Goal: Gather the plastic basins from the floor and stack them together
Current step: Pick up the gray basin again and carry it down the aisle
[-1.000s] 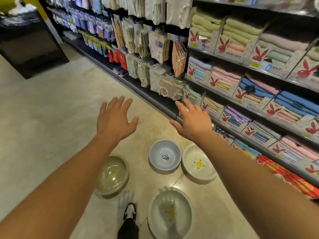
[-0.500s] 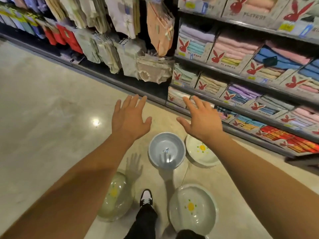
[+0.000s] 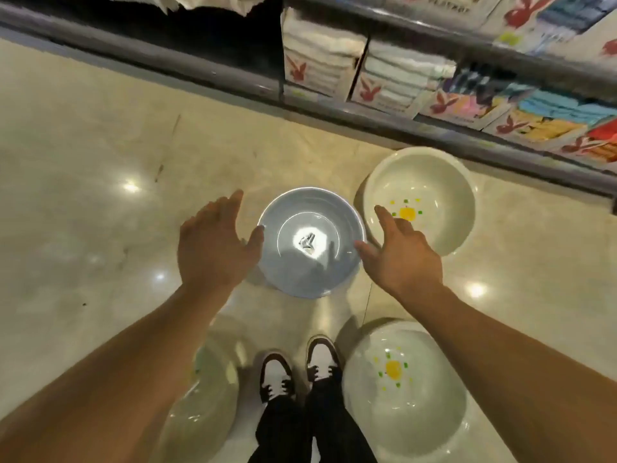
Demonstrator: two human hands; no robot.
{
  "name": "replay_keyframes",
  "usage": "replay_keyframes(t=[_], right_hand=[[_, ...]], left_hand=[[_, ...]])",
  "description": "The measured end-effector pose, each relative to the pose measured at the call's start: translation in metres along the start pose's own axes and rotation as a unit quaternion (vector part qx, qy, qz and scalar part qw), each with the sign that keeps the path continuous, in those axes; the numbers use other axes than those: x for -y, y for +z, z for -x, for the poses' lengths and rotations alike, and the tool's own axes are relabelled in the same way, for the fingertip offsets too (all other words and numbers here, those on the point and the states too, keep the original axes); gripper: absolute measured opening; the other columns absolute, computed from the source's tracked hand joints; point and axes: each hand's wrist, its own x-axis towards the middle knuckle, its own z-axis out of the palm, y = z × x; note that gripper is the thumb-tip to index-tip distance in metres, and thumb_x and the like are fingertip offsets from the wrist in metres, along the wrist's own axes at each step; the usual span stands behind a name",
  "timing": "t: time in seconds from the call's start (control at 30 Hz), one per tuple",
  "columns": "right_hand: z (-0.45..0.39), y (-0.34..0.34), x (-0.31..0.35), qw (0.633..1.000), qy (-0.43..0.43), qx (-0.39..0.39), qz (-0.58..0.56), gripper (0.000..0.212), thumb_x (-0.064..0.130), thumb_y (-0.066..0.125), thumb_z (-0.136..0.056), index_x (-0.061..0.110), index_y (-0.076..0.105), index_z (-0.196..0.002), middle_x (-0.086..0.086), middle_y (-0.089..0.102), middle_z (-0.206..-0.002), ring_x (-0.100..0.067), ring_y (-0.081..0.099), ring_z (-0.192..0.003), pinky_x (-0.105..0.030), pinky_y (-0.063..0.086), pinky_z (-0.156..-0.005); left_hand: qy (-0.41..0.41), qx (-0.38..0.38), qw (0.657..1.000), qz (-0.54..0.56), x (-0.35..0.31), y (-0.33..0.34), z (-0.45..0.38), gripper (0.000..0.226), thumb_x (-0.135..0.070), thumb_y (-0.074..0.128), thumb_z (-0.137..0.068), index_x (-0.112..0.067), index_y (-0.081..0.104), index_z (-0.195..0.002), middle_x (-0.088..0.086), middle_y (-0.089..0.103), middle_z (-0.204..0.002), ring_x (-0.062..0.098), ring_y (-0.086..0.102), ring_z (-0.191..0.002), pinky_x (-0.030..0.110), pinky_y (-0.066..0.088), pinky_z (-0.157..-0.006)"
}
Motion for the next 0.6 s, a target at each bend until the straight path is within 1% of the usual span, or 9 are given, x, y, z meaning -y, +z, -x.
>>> replay_keyframes(t=[0.1,0.17,0.23,0.3,0.33,0.4,0.47,0.53,0.6], right_hand=[[-0.037,0.113,-0.02,0.998,0.043,0.015,-0.042,0.067,0.062,0.044,-0.093,0.043,0.019,-0.152,-0.006,0.047,-0.145,-0.035,0.047,-0.128,-0.046,0.046,-0.091],[-0.06,0.178,-0.034,0.997,0.061,0.033,-0.04,0.066,0.062,0.042,-0.094,0.048,0.013,-0.152,-0.009,0.049,-0.143,-0.036,0.049,-0.125,-0.044,0.046,-0.087],[-0.079,0.232,-0.048,0.992,0.101,0.043,-0.058,0.069,0.057,0.044,-0.094,0.053,0.006,-0.151,-0.014,0.052,-0.134,-0.039,0.056,-0.112,-0.042,0.044,-0.078],[-0.093,0.274,-0.058,0.983,0.147,0.034,-0.109,0.073,0.049,0.045,-0.094,0.057,-0.001,-0.149,-0.017,0.048,-0.132,-0.04,0.059,-0.1,-0.04,0.04,-0.073],[-0.099,0.291,-0.062,0.977,0.162,0.021,-0.135,0.076,0.045,0.047,-0.093,0.057,-0.004,-0.149,-0.018,0.045,-0.136,-0.041,0.059,-0.098,-0.04,0.04,-0.072],[-0.11,0.314,-0.066,0.968,0.173,-0.016,-0.181,0.083,0.035,0.051,-0.092,0.051,-0.006,-0.151,-0.017,0.038,-0.148,-0.041,0.059,-0.101,-0.038,0.038,-0.073],[-0.12,0.328,-0.067,0.961,0.162,-0.056,-0.218,0.089,0.025,0.054,-0.092,0.043,-0.006,-0.155,-0.009,0.037,-0.153,-0.038,0.059,-0.107,-0.035,0.035,-0.075],[-0.128,0.331,-0.066,0.951,0.16,-0.084,-0.252,0.089,0.019,0.055,-0.092,0.036,-0.004,-0.157,-0.001,0.04,-0.153,-0.034,0.056,-0.116,-0.036,0.039,-0.08],[-0.133,0.325,-0.066,0.943,0.167,-0.097,-0.27,0.088,0.012,0.053,-0.091,0.03,0.0,-0.159,-0.002,0.043,-0.151,-0.033,0.053,-0.121,-0.037,0.042,-0.089]], left_hand=[[-0.026,-0.003,1.0,0.013,0.029,0.111,-0.02,0.07,-0.048,0.057,-0.091,-0.018,0.041,-0.152,0.011,0.057,-0.141,0.032,0.052,-0.128,0.044,0.039,-0.101],[-0.038,0.013,0.999,0.004,0.049,0.177,-0.033,0.073,-0.052,0.056,-0.09,-0.025,0.034,-0.154,0.006,0.053,-0.146,0.03,0.049,-0.132,0.043,0.039,-0.104],[-0.038,0.02,0.999,-0.003,0.063,0.231,-0.043,0.074,-0.055,0.053,-0.09,-0.029,0.029,-0.155,0.003,0.052,-0.146,0.03,0.053,-0.128,0.044,0.042,-0.1],[-0.035,0.015,0.999,0.001,0.074,0.274,-0.051,0.076,-0.055,0.056,-0.089,-0.031,0.027,-0.155,0.001,0.054,-0.139,0.03,0.058,-0.119,0.044,0.044,-0.092],[-0.031,0.012,0.999,0.005,0.078,0.291,-0.055,0.077,-0.055,0.057,-0.089,-0.033,0.024,-0.155,0.001,0.052,-0.139,0.031,0.058,-0.117,0.045,0.045,-0.09],[-0.033,0.014,0.999,0.011,0.082,0.317,-0.066,0.083,-0.054,0.059,-0.088,-0.036,0.016,-0.156,0.0,0.044,-0.148,0.034,0.056,-0.12,0.048,0.045,-0.093],[-0.05,0.013,0.998,0.039,0.085,0.334,-0.074,0.089,-0.043,0.065,-0.087,-0.035,0.01,-0.157,0.001,0.038,-0.155,0.038,0.054,-0.122,0.05,0.045,-0.096],[-0.072,-0.004,0.993,0.095,0.085,0.342,-0.078,0.093,-0.025,0.068,-0.086,-0.027,0.01,-0.159,0.005,0.041,-0.153,0.04,0.052,-0.125,0.049,0.045,-0.1],[-0.079,-0.012,0.99,0.118,0.084,0.342,-0.077,0.091,-0.017,0.069,-0.086,-0.017,0.015,-0.159,0.012,0.048,-0.147,0.039,0.05,-0.127,0.047,0.043,-0.104]])
